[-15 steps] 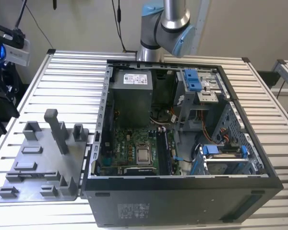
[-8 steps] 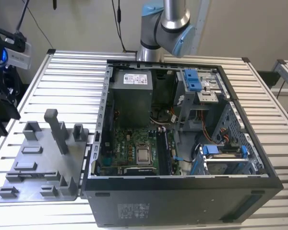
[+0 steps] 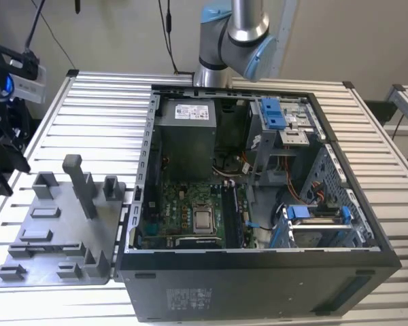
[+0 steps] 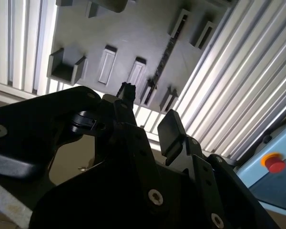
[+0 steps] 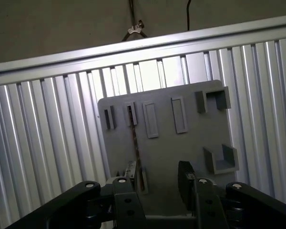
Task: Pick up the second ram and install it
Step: 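Pick up the second ram and move it above second insertion slot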
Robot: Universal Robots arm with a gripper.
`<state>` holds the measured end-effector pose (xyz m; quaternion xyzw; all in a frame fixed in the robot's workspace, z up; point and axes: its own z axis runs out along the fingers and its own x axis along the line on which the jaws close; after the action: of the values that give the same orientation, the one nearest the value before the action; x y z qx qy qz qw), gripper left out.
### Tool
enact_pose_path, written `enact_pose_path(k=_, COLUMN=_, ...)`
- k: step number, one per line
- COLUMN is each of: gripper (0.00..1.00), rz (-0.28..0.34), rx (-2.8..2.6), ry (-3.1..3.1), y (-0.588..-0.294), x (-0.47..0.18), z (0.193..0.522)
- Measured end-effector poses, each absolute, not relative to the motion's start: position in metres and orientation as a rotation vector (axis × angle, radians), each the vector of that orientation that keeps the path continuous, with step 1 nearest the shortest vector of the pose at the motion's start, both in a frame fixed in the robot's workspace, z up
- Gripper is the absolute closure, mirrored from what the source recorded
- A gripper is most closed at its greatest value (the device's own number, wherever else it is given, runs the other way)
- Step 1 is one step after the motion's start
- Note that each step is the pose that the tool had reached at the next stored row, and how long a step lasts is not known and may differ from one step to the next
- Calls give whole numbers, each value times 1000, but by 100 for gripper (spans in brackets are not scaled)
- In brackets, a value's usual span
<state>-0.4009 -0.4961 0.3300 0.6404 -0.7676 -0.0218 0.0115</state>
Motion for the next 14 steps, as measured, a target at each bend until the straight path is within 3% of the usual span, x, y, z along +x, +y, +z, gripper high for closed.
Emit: enact_pose_path(k=14, gripper=52, rz=-67, rx=1996, ry=-2393, y=-496, x=-401, z=320)
